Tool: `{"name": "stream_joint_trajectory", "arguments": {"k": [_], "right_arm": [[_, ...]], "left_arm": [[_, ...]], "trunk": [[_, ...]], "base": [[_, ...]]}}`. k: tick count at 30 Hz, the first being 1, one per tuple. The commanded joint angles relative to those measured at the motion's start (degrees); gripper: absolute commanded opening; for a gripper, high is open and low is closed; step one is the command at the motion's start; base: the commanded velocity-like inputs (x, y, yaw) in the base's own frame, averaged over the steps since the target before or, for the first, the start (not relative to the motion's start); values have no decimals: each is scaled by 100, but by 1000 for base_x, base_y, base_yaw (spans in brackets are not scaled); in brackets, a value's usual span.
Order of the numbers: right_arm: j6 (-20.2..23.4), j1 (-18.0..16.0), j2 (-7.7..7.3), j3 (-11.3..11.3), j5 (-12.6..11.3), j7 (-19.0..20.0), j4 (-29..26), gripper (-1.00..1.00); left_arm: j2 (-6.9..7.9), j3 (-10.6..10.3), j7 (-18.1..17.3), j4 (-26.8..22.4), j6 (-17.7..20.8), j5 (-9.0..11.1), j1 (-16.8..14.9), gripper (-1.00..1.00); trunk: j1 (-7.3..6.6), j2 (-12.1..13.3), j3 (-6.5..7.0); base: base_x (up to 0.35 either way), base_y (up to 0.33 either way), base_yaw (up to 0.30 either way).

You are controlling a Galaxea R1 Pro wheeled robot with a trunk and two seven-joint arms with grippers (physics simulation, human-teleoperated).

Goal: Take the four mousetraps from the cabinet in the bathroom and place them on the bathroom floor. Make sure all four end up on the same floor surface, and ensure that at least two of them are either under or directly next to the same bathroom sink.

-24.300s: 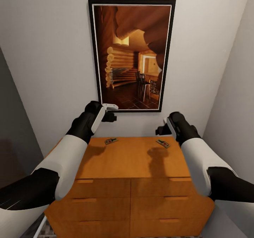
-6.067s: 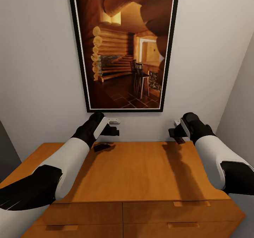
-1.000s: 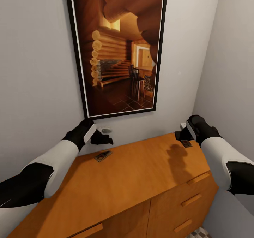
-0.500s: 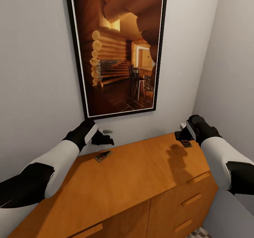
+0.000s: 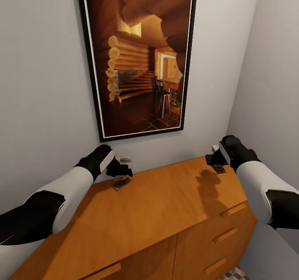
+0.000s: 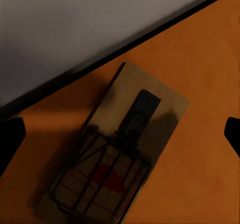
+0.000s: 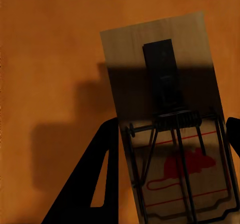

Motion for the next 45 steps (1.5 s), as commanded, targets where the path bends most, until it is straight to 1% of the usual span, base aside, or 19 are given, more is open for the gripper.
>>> {"name": "stream_joint_trajectory", "arguments": {"k": [1, 8, 11, 13, 14, 21, 23, 31, 45], "right_arm": [[20, -3, 3, -26, 53, 48, -6, -100], [20, -3, 5, -26, 53, 48, -6, -100], [20, -3, 5, -26, 53, 48, -6, -100], [20, -3, 5, -26, 53, 48, -7, -100], [20, -3, 5, -26, 53, 48, -6, -100], [20, -3, 10, -26, 47, 48, -6, -100], [20, -3, 12, -26, 46, 48, -6, -100], [20, -3, 14, -26, 46, 48, -6, -100], [20, -3, 4, -26, 53, 48, 70, -100]], "left_arm": [[4, -48, -12, 5, 14, 7, -5, 100], [4, -68, 18, 13, 16, -1, -5, 100], [-2, -144, 28, 18, 16, -2, -5, 100], [-3, -209, 32, 19, 16, 0, -5, 100], [-4, -286, 38, 23, 16, 2, -5, 100], [-5, -590, 47, 98, 18, 12, -5, 100], [-5, -648, 48, 123, 23, 11, -5, 100], [-17, -717, 49, 76, 40, -1, -5, 100], [-46, -727, 47, 106, 23, -3, -5, 100]], "trunk": [[0, -4, -7], [0, -4, -7], [0, -4, -7], [0, -4, -7], [0, -4, -7], [0, -4, -7], [0, -4, -7], [0, -4, -7], [0, -4, -7]], "base": [[0, 0, 0], [0, 0, 0], [0, 0, 0], [0, 0, 0], [0, 0, 0], [0, 0, 0], [0, 0, 0], [0, 0, 0], [0, 0, 0]]}}
